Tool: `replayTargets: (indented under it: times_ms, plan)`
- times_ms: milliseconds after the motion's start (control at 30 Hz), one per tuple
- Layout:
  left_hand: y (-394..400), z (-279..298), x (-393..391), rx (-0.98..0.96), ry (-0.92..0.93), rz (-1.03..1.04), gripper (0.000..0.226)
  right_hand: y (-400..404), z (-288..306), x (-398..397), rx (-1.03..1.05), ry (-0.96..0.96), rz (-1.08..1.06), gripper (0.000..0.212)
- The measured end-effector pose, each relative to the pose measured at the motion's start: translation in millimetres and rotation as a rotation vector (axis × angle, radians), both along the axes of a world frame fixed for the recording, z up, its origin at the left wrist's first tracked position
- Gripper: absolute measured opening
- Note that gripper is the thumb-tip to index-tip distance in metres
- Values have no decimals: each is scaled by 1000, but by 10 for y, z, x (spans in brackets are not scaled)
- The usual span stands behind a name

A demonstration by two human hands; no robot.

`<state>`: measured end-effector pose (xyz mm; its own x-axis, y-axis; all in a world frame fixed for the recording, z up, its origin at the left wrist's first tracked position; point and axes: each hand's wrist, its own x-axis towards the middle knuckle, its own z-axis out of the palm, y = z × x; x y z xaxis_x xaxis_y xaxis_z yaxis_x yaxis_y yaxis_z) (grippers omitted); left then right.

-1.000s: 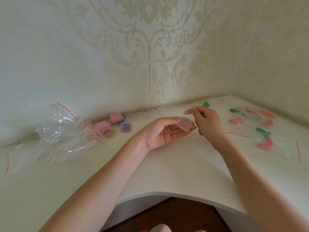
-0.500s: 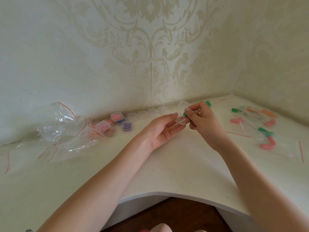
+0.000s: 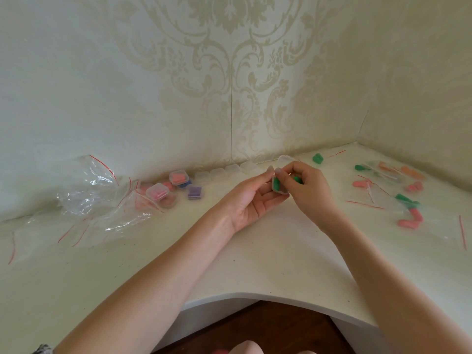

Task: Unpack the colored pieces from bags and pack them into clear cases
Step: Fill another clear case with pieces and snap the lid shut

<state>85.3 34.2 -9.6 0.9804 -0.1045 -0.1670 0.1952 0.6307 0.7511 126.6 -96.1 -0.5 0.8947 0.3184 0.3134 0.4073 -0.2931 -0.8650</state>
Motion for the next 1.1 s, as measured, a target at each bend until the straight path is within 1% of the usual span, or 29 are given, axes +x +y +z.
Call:
replayTargets:
  times_ms: [33, 67, 133, 167, 233, 300, 367, 433, 467, 533, 600, 633, 700, 767, 867, 1000, 1100]
  plan:
    - [10, -6, 9, 4, -8, 0, 44, 8, 12, -7, 7, 16, 3, 24]
    - [14, -10, 16, 24, -23, 2, 39, 11, 24, -9, 38, 52, 10, 28]
    - [24, -41, 49, 115, -49, 20, 15, 6, 44, -4, 107, 143, 47, 34]
    - [24, -47, 54, 156, -58, 36, 9, 2, 43, 1, 112, 170, 72, 36]
    - [32, -57, 67, 188, -45, 81, 14, -7, 31, 11, 84, 175, 109, 39]
    - [43, -62, 76, 150, -24, 130, 12, -18, 37, 17, 76, 146, 93, 38]
    - [55, -54, 70, 87, -7, 153, 12, -26, 60, 11, 147, 107, 84, 28]
    - [56, -48, 59, 55, -1, 144, 21, -35, 68, 0, 224, 69, 117, 16]
    - [49, -45, 54, 51, -2, 137, 25, -36, 63, -8, 228, 44, 133, 12]
    - [33, -32, 39, 52, 4, 131, 20, -32, 43, -6, 142, -56, 123, 8]
    - [29, -17, 29, 47, 12, 125, 15, -33, 24, 6, 22, -175, 70, 13]
    - [28, -12, 27, 45, 16, 123, 15, -44, 23, 20, -4, -208, 45, 17]
    - [26, -3, 26, 57, 20, 124, 13, -66, 28, 44, 11, -212, 46, 21]
    - [26, 3, 24, 64, 25, 131, 13, -67, 27, 50, 17, -207, 93, 22]
    - [32, 4, 19, 11, 27, 131, 15, -47, -3, 43, -51, -243, 120, 19]
    - [50, 18, 13, -41, 39, 134, 17, -55, -40, 33, -159, -279, 83, 21]
    - [52, 26, 6, -44, 47, 143, 15, -56, -38, 30, -149, -277, 73, 22]
